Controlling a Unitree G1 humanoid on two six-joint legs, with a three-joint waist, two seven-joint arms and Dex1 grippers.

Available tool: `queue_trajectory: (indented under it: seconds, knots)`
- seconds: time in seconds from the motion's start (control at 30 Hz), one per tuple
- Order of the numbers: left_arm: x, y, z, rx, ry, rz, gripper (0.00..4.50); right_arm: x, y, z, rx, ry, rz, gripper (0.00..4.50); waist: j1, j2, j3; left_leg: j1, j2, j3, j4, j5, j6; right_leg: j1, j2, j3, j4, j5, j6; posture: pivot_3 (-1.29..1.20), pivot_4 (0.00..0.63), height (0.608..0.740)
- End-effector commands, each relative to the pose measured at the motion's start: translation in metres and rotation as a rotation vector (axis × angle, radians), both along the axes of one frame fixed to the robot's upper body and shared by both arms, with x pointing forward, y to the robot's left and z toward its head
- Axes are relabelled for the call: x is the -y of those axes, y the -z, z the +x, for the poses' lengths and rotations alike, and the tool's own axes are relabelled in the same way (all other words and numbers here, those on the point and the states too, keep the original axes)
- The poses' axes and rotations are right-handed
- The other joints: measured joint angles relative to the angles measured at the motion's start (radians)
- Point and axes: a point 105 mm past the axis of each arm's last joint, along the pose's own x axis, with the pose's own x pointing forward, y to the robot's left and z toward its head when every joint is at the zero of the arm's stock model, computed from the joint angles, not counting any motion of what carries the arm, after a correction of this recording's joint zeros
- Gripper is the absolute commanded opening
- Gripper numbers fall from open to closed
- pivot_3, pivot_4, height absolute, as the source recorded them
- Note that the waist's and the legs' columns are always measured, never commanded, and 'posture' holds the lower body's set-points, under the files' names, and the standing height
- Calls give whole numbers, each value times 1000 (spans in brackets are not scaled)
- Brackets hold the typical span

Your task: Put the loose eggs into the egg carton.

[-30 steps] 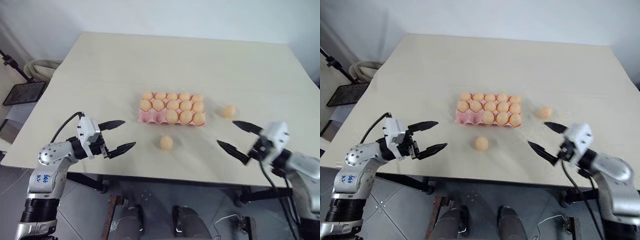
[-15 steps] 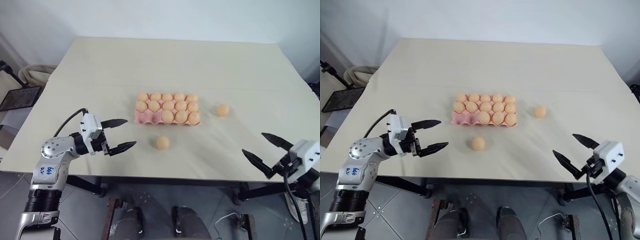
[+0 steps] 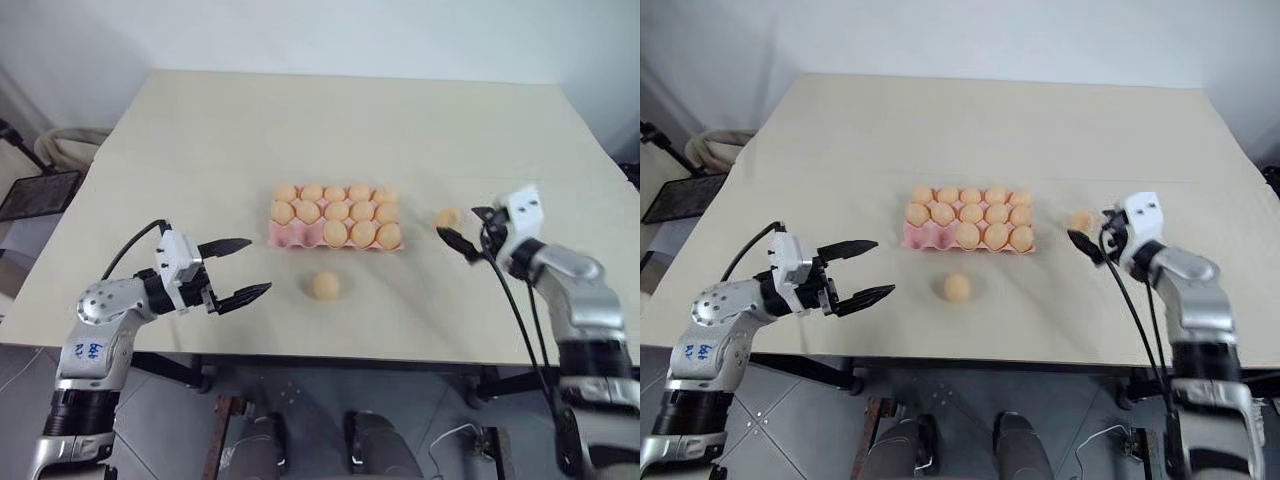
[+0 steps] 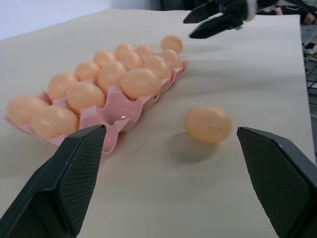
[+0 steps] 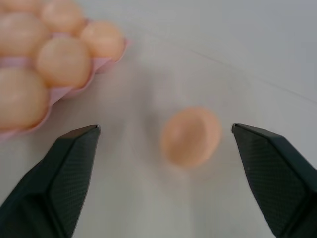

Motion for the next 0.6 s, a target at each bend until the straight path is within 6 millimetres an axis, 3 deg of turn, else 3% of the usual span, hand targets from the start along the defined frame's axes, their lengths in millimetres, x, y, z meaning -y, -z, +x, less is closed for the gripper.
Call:
queue_trajectory:
  seconds: [0.03, 0.1, 0.17, 0.3, 0.4, 0.53, 0.6]
  knots:
    - [0, -10, -9, 38, -9, -8, 4500, 1, 5, 17, -23, 56, -27, 4459, 1, 0, 0, 0, 0, 0, 0, 0, 0, -1, 0, 0, 0, 1, 2, 0, 150, 740]
    - [-1, -9, -11, 37, -19, -9, 4500, -3, 8, 24, -41, 55, -21, 4459, 0, 0, 0, -1, 0, 1, 0, -1, 0, -3, 1, 0, 1, 1, 2, 0, 150, 740]
    - [-2, -10, -11, 38, -29, -11, 4500, -6, 10, 28, -51, 54, -8, 4080, 1, 0, 0, -2, 1, 3, 0, 0, 1, -5, 1, 0, 2, 1, 2, 0, 150, 740]
    - [-3, -12, -12, 42, -41, -12, 4500, -14, 11, 30, -55, 22, 23, 2759, -1, 0, 0, -2, 0, 6, 0, 0, 2, -6, 1, -1, 2, 2, 4, 0, 150, 740]
    - [-4, -13, -13, 45, -49, -13, 4500, -25, -4, 31, -22, -15, 76, 1812, -5, 0, 0, -2, 0, 7, 1, -1, 1, -6, 1, -1, 2, 3, 5, 0, 150, 740]
    - [-10, -10, -14, 37, -76, -15, 4500, -75, -39, 13, 81, -261, 91, 1650, -20, 1, 0, -1, 1, 7, 1, -1, 1, -7, 2, -1, 4, 3, 6, 0, 150, 740]
    - [-16, -8, -15, 29, -97, -16, 4500, -107, -46, -3, 86, -397, 84, 1650, -26, 1, 0, -1, 2, 7, 0, -1, 1, -7, 2, -1, 4, 3, 6, 0, 150, 740]
